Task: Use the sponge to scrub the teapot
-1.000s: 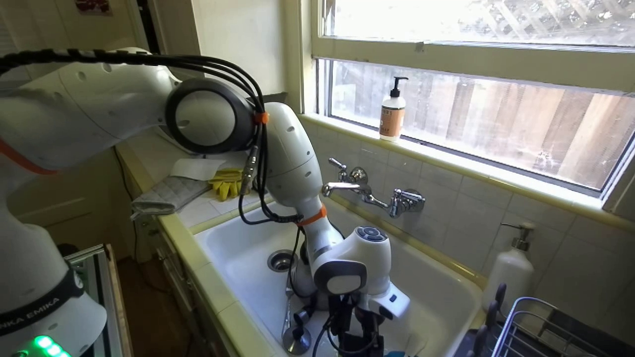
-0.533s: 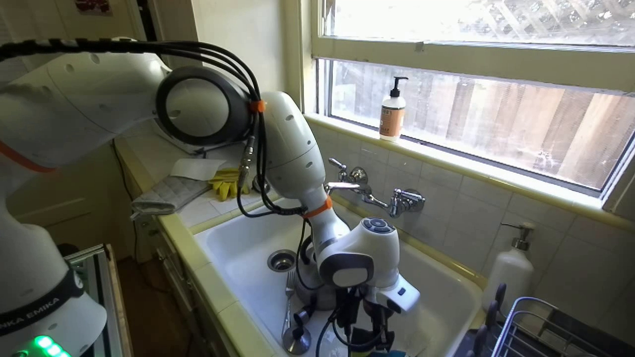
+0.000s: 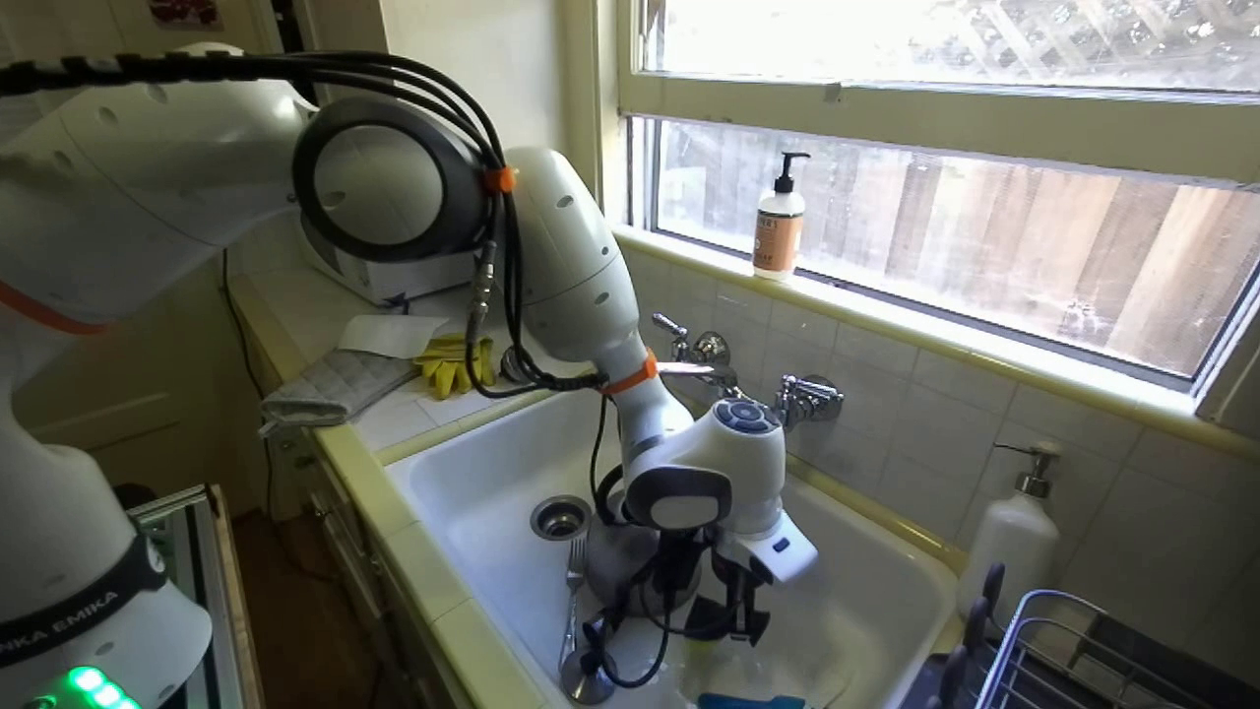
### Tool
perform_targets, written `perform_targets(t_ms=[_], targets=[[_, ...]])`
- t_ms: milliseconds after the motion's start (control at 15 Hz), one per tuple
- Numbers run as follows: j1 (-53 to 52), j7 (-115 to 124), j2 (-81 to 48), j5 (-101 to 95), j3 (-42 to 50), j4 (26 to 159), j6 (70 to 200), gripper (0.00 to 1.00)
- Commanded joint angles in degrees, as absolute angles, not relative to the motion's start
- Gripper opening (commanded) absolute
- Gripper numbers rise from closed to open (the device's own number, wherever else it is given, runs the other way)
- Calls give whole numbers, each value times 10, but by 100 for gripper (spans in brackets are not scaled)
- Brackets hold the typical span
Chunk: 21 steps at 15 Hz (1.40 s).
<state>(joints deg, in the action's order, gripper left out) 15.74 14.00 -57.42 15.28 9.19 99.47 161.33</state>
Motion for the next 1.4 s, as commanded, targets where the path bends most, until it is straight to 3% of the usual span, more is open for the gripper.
perform_targets(t_ms=[0, 933, 1333], targets=[[167, 162, -554, 189, 61, 1014, 1606, 4], [299, 66, -494, 305, -94, 1054, 1593, 4], [289, 53, -497, 303, -85, 1063, 1595, 4]])
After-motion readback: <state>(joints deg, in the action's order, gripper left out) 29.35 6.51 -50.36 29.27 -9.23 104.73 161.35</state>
